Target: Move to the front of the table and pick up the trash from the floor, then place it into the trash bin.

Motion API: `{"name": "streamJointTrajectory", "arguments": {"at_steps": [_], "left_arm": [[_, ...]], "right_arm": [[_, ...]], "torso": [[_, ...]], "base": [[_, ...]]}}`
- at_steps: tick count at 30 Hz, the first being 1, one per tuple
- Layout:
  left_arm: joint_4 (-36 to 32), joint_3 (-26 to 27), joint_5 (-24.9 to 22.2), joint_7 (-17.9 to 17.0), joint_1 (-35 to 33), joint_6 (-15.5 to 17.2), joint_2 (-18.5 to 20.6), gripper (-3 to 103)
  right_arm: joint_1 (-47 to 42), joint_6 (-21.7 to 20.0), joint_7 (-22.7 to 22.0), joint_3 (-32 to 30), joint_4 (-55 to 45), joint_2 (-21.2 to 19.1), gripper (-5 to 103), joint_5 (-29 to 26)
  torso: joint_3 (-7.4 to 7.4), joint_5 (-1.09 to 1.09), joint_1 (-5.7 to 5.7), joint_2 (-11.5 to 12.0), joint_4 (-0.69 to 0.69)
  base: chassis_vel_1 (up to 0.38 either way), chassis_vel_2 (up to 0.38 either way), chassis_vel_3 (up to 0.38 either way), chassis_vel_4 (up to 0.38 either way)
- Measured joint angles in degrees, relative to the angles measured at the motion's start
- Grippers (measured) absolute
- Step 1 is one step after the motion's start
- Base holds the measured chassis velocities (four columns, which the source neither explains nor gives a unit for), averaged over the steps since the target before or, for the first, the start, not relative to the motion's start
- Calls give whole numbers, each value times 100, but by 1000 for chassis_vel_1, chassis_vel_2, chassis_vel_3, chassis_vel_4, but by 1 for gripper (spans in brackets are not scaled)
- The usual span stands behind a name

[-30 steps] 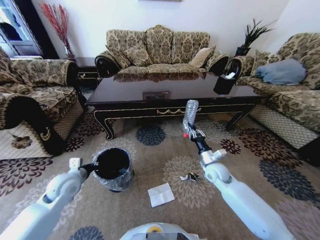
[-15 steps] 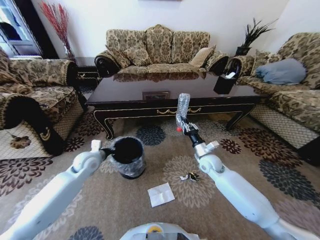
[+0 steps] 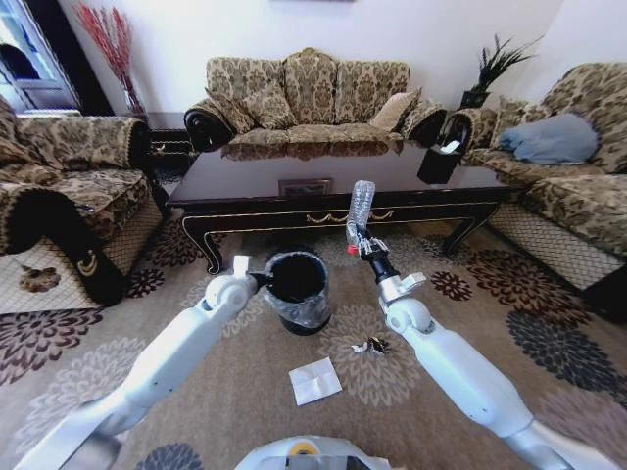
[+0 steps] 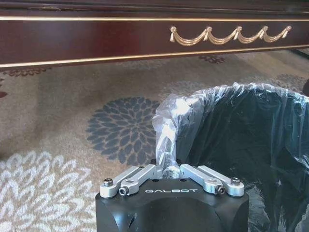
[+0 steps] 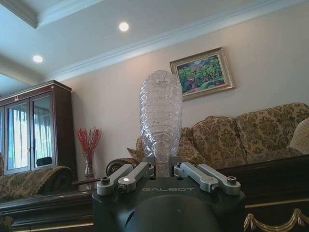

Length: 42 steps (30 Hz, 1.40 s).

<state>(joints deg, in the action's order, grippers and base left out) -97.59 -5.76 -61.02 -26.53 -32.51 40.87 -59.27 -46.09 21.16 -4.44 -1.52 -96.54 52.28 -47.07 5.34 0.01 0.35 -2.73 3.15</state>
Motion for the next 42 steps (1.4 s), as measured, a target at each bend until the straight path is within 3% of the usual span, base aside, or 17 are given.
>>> {"name": "streamJointTrajectory", "arguments": {"at_steps": [14,21,33,34,36,40,42], "left_arm": [[750,-539,102,84,557,-122,-550,3],[881,-509,195,71,507,-123,-801,3],[638,-416,139,15,475,-121,-628,3],[622,-385,144,12,450,-119,-628,3],[611,-365,150,8,426,-117,-628,3],[582,-313,167,7,352,-103,-593,3],[581,-302,170,6,348,-102,-584,3]], "right_arm": [[201,142,196,594,347,276,14,163],[216,159,191,796,425,450,14,306],[-466,117,446,751,280,333,12,-7],[-494,108,450,770,232,310,16,-5],[-518,104,451,783,199,297,16,1],[-621,79,459,784,38,249,37,26],[-641,57,459,779,-11,231,37,20]], "torso": [[0,0,0,0,2],[0,-2,0,-1,0],[-1,-1,-1,-1,1],[-1,-2,-1,-1,1],[-1,-2,-1,-1,1],[-1,-2,-1,-1,1],[-1,-1,0,-1,1]], "base": [[0,0,0,0],[0,0,0,0],[0,0,0,0],[0,0,0,0],[0,0,0,0],[0,0,0,0],[0,0,0,0]]}}
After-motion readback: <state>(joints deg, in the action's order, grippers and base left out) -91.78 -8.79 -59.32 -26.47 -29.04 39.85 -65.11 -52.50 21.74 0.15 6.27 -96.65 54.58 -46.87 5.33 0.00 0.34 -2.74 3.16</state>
